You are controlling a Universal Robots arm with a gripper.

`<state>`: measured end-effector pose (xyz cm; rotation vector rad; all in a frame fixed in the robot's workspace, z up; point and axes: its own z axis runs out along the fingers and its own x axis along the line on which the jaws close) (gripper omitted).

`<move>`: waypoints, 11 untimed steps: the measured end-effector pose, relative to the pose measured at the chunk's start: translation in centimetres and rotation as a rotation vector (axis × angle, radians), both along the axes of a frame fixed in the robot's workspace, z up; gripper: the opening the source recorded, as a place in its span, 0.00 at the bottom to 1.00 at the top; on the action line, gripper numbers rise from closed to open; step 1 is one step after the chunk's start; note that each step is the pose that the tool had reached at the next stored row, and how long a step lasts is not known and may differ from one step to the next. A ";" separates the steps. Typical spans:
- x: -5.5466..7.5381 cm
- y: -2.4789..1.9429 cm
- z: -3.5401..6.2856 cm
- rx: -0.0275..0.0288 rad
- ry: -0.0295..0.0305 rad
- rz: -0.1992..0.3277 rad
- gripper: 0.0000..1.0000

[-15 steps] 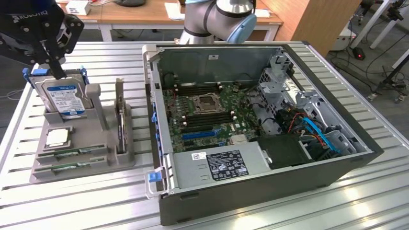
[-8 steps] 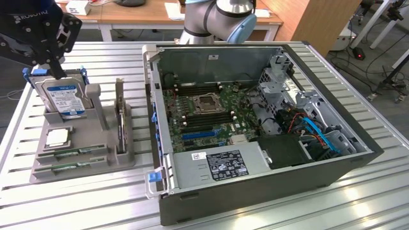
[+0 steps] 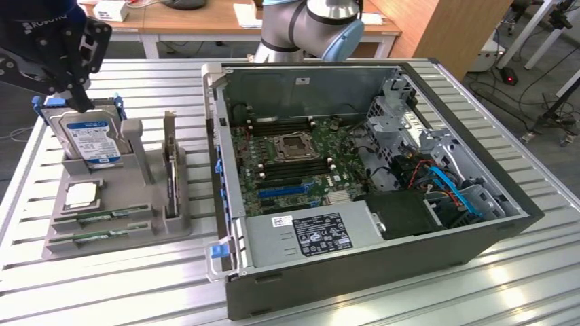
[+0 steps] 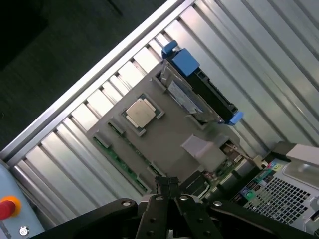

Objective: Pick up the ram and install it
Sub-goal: 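Pick up the ram and move it above insertion slot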

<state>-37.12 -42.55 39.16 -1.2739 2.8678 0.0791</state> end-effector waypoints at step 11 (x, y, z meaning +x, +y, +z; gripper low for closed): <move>0.0 0.00 -0.04 0.0000 0.0000 0.217 0.09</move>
